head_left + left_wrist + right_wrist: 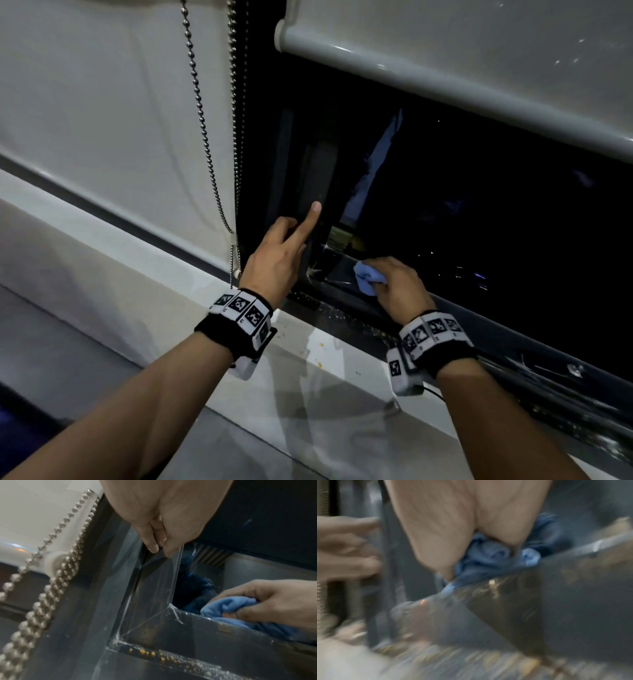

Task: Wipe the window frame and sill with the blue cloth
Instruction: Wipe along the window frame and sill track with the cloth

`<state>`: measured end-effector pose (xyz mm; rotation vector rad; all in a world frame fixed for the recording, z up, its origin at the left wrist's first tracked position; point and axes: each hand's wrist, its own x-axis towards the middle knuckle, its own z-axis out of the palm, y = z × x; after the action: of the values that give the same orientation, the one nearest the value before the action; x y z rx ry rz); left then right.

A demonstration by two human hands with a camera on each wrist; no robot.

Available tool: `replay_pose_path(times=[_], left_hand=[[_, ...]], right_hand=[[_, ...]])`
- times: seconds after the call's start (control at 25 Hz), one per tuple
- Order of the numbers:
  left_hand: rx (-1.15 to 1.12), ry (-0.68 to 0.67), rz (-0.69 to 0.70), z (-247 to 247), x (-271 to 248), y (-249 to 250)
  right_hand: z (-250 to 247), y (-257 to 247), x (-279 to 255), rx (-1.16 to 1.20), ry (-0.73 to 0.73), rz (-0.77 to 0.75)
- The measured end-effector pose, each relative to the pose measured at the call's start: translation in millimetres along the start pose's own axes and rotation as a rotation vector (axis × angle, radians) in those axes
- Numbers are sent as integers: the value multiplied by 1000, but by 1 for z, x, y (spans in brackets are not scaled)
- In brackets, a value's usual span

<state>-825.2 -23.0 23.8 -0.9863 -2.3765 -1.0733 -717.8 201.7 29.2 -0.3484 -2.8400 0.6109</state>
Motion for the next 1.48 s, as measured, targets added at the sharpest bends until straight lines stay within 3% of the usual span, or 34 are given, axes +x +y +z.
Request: replay_pose_path(times=[0.08, 0.2, 0.36, 0.48, 0.52, 0.6, 0.68, 0.76, 0.88, 0.92, 1.0, 1.04, 1.08, 1.16, 1.32, 1.36, 1.48], left_hand=[[-10, -8, 16, 1, -1, -3], [-26, -18, -4, 1, 1, -4], [-58, -28, 10, -3, 1, 0], [-55, -62, 10, -7, 1, -1], [-47, -64, 5, -8, 2, -1], [-53, -65, -5, -8, 0, 2], [-72, -68, -13, -7, -1, 3], [-76, -75, -4, -7, 0, 1], [-71, -71, 5, -7, 0, 0], [-68, -71, 7, -8, 0, 1], [-61, -67, 1, -8, -1, 1], [-59, -61, -7, -7, -1, 1], [-61, -57, -13, -6, -1, 2], [-71, -48, -4, -6, -1, 4], [-63, -32, 6, -4, -2, 3], [-61, -33, 5, -4, -1, 4], [-52, -42, 2, -5, -1, 3]], right_hand=[[19, -10, -7, -130, -43, -36], [29, -42, 1, 33, -113, -196], [45, -73, 15, -118, -80, -143], [43, -51, -1, -114, -168, -334], [34, -41, 1, -37, -185, -333], [23, -26, 13, 55, -100, -188], [29, -32, 21, -52, -41, -106], [51, -49, 14, -214, -88, -191], [37, -38, -7, -46, -193, -528], [23, -26, -10, 64, -153, -499], [3, 2, -12, 189, 122, -189], [-2, 13, -12, 128, 232, -2], [3, 19, -12, -43, 247, 128], [24, 6, -15, -269, 114, 128], [23, -22, -27, 50, -130, -319], [13, -18, -31, 141, -104, -317], [-2, 12, -37, 201, 194, 20]])
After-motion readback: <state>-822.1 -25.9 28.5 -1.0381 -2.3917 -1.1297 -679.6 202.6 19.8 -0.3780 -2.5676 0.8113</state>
